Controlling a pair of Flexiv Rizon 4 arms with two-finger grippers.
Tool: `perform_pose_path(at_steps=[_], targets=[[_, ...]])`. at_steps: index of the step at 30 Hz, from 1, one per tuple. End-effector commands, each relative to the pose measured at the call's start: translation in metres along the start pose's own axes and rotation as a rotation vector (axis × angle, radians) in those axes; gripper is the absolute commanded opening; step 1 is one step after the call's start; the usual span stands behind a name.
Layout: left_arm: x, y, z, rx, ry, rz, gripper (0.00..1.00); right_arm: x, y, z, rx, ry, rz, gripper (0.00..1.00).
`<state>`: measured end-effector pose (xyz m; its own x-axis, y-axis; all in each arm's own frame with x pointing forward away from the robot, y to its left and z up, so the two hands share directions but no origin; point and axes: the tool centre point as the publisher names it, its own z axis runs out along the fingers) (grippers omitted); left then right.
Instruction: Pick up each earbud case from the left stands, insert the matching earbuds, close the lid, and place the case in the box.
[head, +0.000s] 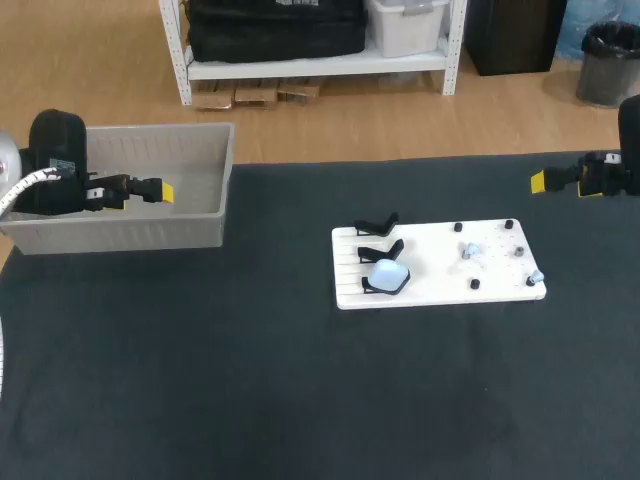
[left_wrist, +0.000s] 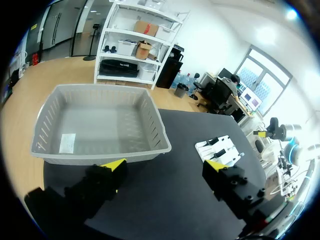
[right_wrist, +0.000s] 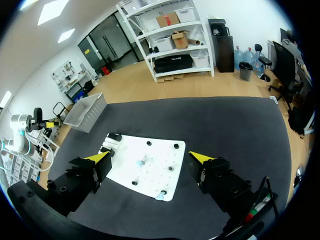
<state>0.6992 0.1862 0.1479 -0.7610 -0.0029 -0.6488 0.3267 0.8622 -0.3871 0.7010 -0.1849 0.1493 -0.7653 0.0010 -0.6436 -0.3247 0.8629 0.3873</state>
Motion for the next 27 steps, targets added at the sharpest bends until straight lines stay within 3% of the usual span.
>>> perform_pose_path(at_steps=[1,20,27], targets=[[-0.001,-0.001,0.0,-0.005,0.006,-0.001,1.0,0.0,0.0,0.0,0.002,0.001,0.0,1.0],[-0.001,-0.001,0.0,-0.005,0.006,-0.001,1.0,0.0,0.0,0.0,0.002,0.001,0.0,1.0],[-0.006,-0.024,0.0,0.08,0.009,0.157,1.0,0.0,0.0,0.0,0.002,0.001,0.0,1.0]])
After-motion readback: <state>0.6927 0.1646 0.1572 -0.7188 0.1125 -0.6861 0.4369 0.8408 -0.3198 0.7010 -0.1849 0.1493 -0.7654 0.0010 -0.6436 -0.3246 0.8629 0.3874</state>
